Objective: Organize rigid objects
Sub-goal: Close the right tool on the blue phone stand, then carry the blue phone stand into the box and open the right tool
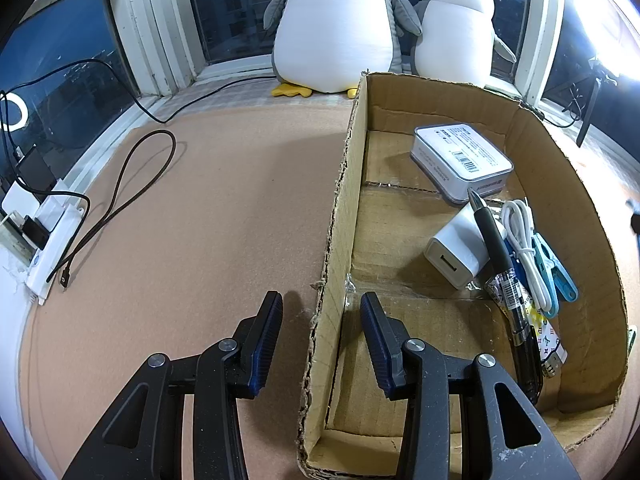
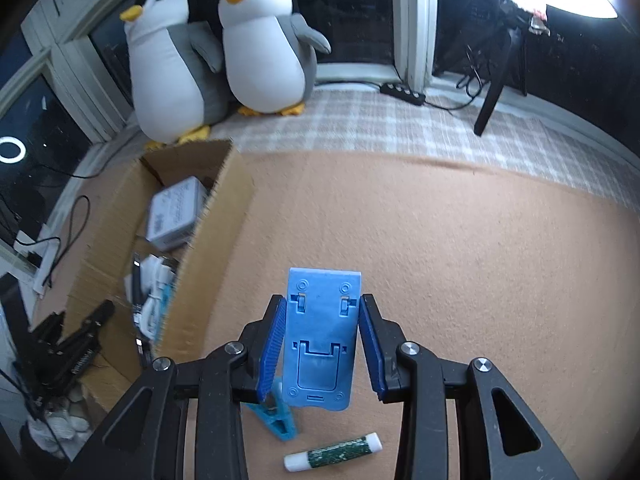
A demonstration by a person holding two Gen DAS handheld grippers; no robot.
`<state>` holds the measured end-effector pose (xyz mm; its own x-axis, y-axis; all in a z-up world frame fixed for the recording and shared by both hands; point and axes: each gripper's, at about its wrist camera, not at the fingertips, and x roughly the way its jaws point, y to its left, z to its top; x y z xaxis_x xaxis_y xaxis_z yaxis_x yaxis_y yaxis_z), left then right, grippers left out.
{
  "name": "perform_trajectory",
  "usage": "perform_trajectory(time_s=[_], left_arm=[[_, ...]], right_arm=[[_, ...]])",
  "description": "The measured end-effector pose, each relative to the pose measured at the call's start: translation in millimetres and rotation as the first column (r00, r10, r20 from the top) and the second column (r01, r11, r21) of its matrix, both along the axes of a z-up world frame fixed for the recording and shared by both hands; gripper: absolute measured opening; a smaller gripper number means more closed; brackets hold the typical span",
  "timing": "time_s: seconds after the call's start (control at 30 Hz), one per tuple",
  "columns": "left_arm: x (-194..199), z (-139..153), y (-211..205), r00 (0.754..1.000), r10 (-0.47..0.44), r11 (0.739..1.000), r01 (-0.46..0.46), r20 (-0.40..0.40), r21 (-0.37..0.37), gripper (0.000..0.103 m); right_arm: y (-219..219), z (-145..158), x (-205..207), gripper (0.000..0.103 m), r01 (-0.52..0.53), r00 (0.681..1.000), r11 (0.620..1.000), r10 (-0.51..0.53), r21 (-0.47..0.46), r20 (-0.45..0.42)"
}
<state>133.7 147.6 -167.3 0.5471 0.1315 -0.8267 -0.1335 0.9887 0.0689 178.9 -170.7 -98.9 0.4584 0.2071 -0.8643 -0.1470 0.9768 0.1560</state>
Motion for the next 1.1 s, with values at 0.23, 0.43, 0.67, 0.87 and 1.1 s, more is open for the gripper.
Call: perform_trajectory(time_s=[0.23, 0.43, 0.67, 0.87, 1.1], left_arm=[[-0.3, -0.1, -0.1, 1.0, 0.001, 1.0, -0.001, 0.0, 0.001, 0.044], [-0.3, 0.0, 0.2, 1.0, 0.002, 1.0, -0.002, 0.0, 0.001, 0.044], [-0.1, 0.1, 0.2, 1.0, 0.003, 1.0, -0.003, 0.0, 0.0, 0.044], [-0.1, 0.1, 0.2, 1.0, 0.003, 1.0, -0.003, 0.0, 0.001, 0.044], [-0.1, 0.1, 0.2, 1.0, 0.003, 1.0, -0.003, 0.0, 0.0, 0.044]], right_arm=[[27.7, 31.8, -9.2, 0.033, -0.071, 0.996, 0.995, 0.068, 0.068, 0.053], [64.4, 45.6, -18.3, 0.033, -0.164, 0.986, 0.978, 0.158, 0.13, 0.057], [104.1, 42.2, -27.7, 0.033, -0.242, 0.97, 0.958, 0.239, 0.154, 0.033], [122.7, 29.0, -28.9, 0.033, -0.264, 0.964, 0.952, 0.267, 0.154, 0.003], [135.4, 13.9, -24.1, 0.033, -0.267, 0.961, 0.953, 0.275, 0.145, -0.035]])
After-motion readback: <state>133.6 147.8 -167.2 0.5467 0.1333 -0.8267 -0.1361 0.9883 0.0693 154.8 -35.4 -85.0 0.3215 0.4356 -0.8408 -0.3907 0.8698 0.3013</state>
